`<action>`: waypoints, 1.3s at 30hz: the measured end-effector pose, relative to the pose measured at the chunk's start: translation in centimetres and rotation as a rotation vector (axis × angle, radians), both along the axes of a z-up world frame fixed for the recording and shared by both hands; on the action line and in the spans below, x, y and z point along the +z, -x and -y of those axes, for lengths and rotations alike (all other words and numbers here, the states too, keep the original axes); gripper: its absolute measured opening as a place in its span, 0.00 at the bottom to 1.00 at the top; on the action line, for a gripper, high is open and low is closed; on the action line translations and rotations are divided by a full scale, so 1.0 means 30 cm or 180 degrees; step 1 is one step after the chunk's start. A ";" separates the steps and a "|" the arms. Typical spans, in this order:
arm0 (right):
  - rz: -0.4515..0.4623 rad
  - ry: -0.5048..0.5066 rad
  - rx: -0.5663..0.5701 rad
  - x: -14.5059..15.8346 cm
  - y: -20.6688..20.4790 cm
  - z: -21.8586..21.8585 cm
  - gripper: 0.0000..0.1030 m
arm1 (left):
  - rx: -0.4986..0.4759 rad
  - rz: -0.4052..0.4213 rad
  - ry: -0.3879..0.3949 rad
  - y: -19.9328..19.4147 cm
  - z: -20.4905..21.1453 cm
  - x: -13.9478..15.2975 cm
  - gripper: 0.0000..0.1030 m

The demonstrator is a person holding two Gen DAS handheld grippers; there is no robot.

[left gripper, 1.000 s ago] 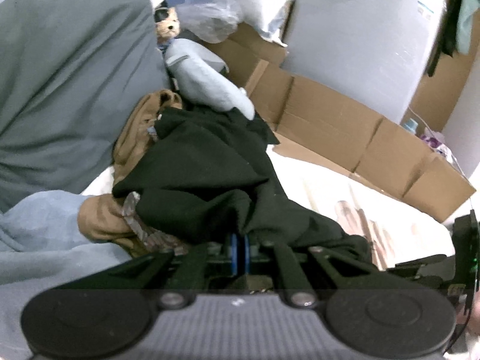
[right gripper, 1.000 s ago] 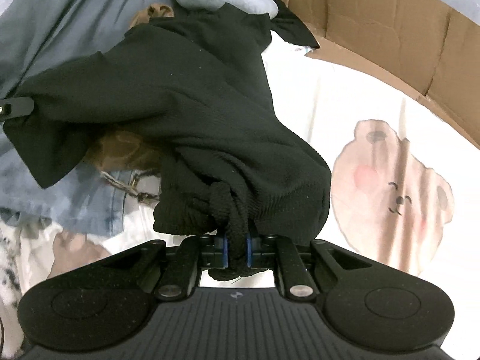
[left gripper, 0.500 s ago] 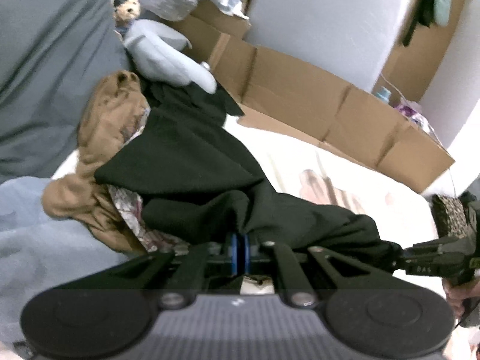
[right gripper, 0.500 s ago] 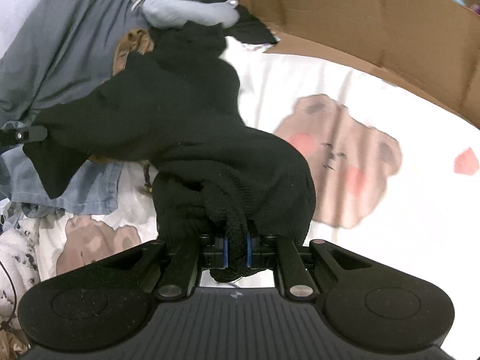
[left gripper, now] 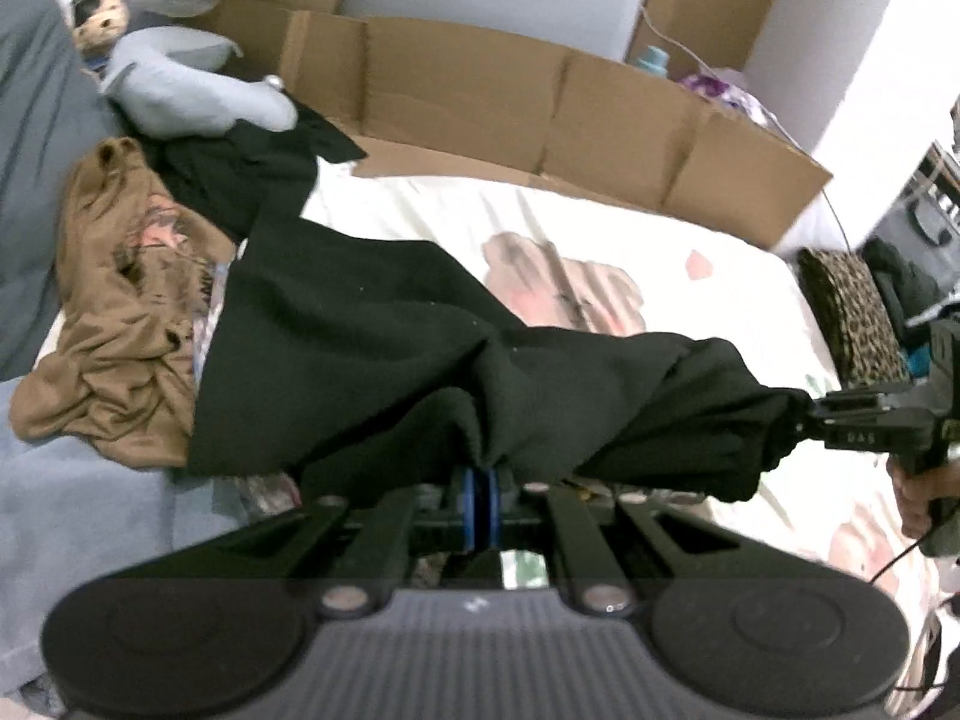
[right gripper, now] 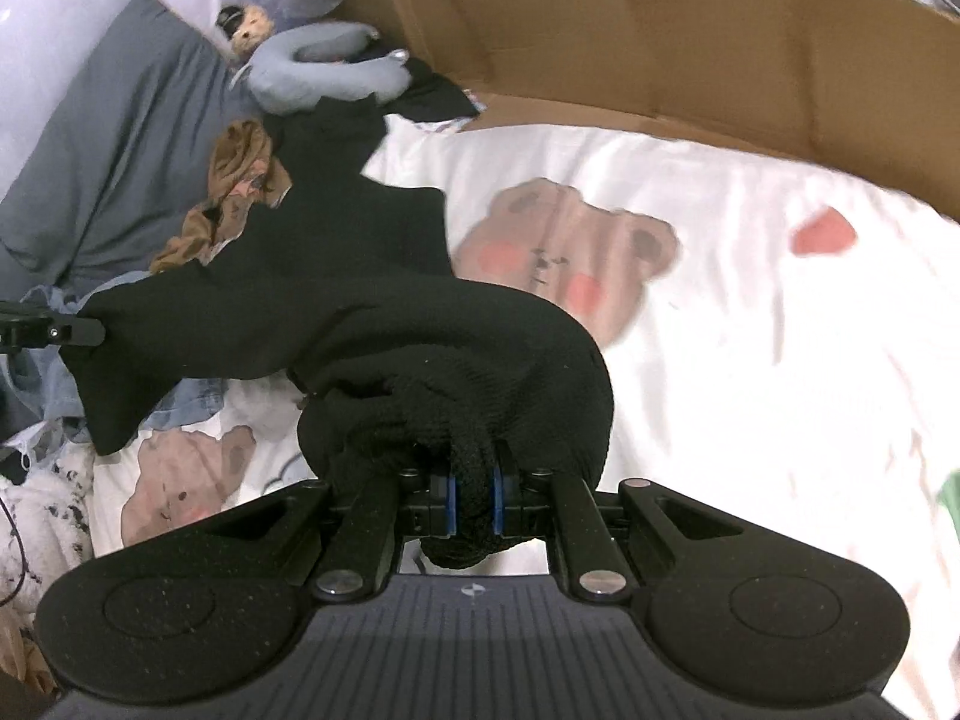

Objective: Fold clothes

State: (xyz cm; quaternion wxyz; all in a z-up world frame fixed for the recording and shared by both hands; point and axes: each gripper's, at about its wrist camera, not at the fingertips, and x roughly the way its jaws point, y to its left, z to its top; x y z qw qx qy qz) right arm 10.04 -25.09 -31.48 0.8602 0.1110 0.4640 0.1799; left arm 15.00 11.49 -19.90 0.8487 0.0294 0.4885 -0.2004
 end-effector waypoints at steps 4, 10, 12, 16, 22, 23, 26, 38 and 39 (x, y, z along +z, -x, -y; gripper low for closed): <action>-0.0032 -0.0021 -0.0149 -0.012 0.100 0.086 0.09 | -0.0167 -0.0048 -0.0006 0.020 0.038 -0.003 0.05; -0.0136 -0.0026 -0.0240 0.000 0.250 0.207 0.09 | -0.0507 -0.0104 0.0041 0.063 0.089 0.018 0.05; -0.0166 -0.0022 -0.0201 0.011 0.297 0.235 0.09 | -0.0621 -0.0123 0.0060 0.086 0.102 0.030 0.05; -0.0227 -0.0024 -0.0199 0.043 0.381 0.292 0.09 | -0.0735 -0.0203 0.0069 0.118 0.110 0.042 0.05; -0.0338 -0.0143 -0.0212 0.106 0.517 0.351 0.09 | -0.1084 -0.0494 0.0141 0.204 0.127 0.036 0.05; -0.0365 -0.0183 -0.0218 0.113 0.541 0.362 0.09 | -0.1143 -0.0525 0.0102 0.219 0.130 0.032 0.05; -0.0475 -0.0190 -0.0234 0.129 0.607 0.386 0.09 | -0.1142 -0.0683 0.0160 0.248 0.110 0.018 0.05; -0.0438 -0.0255 -0.0279 0.207 0.636 0.405 0.09 | -0.1164 -0.0585 0.0223 0.194 0.105 0.034 0.05; -0.0407 -0.0254 -0.0301 0.205 0.619 0.409 0.09 | -0.1160 -0.0538 0.0214 0.171 0.110 0.030 0.05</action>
